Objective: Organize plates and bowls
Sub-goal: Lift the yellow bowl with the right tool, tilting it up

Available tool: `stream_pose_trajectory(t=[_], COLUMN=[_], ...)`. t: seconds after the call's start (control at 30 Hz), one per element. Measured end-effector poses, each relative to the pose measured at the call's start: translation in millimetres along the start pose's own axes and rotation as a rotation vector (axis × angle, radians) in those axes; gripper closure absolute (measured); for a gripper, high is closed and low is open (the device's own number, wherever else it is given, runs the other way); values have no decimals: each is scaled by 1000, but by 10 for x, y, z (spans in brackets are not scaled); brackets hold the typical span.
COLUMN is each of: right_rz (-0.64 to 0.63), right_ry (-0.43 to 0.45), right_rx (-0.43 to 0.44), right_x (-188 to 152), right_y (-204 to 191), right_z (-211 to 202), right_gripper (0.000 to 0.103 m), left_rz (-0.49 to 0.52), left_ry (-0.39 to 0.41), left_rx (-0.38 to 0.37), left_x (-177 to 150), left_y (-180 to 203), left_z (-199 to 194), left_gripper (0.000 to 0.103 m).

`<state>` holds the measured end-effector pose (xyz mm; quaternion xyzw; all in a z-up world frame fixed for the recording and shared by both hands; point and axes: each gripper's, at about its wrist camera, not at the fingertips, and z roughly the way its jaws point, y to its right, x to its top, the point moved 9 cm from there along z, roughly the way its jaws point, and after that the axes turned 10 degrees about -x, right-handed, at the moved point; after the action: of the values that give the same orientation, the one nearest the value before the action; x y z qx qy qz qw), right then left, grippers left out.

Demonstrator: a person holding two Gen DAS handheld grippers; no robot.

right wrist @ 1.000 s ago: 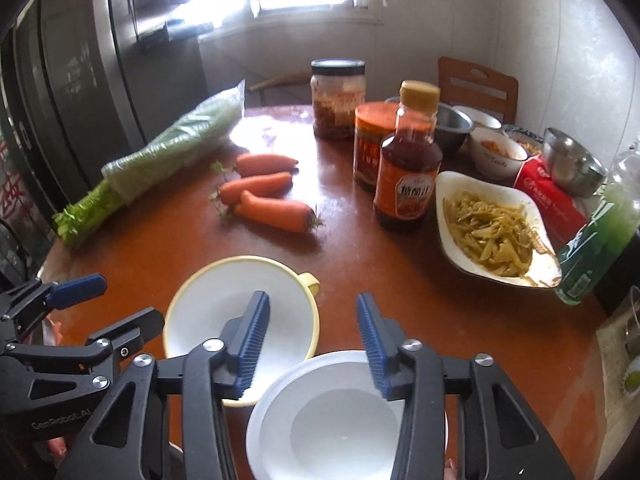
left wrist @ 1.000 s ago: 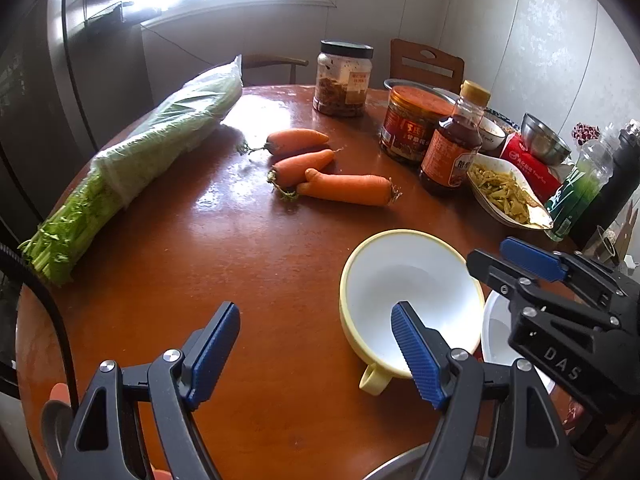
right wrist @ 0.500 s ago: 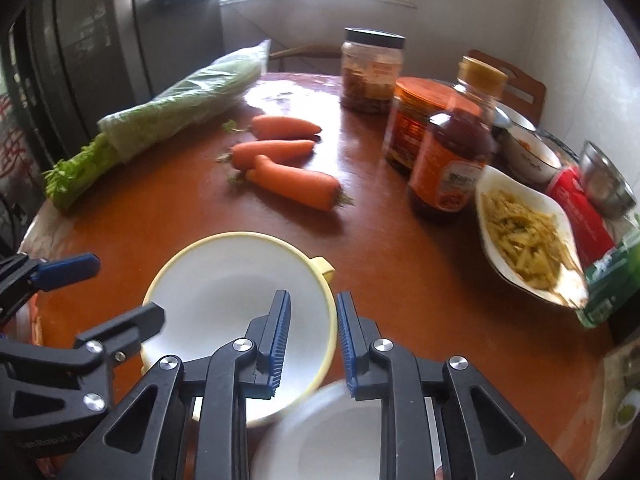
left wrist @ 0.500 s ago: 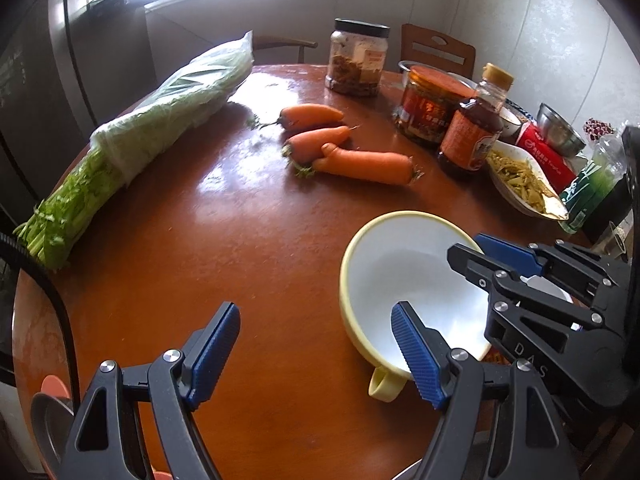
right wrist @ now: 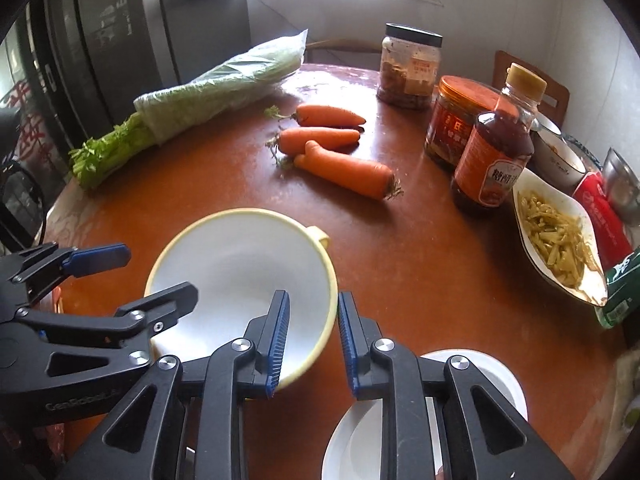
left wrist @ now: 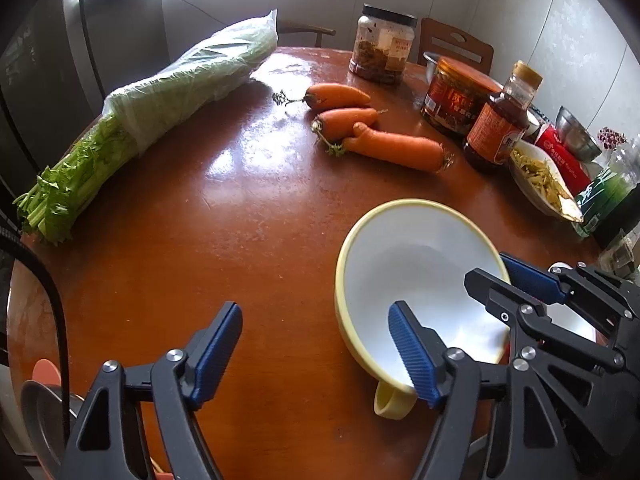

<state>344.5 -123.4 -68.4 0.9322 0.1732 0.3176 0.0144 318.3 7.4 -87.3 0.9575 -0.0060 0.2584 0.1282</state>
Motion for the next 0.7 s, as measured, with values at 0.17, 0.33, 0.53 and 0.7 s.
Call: stream_pose_trajectory(t=[0.17,0.33,0.53,0.7], right_rz=[-15,-8,16,41], right_ry=[17,32,56,87], right_rx=[-14,29,32,42], right_x=[-18,-10,30,73], right_y=[-29,-105,-94,-69], right_z=[36,-16,-92,-227], right_gripper=[84,88,88,88], left_rz=[-2,18,11,1], left_ry=[-45,-61,-35,-4], left_rx=[-22,-62,-80,-96], left_x=[-67,-112,-100,-76], left_y=[36,149,169,199], left_z=[113,143,43,-99], left_gripper=[48,63,64,64])
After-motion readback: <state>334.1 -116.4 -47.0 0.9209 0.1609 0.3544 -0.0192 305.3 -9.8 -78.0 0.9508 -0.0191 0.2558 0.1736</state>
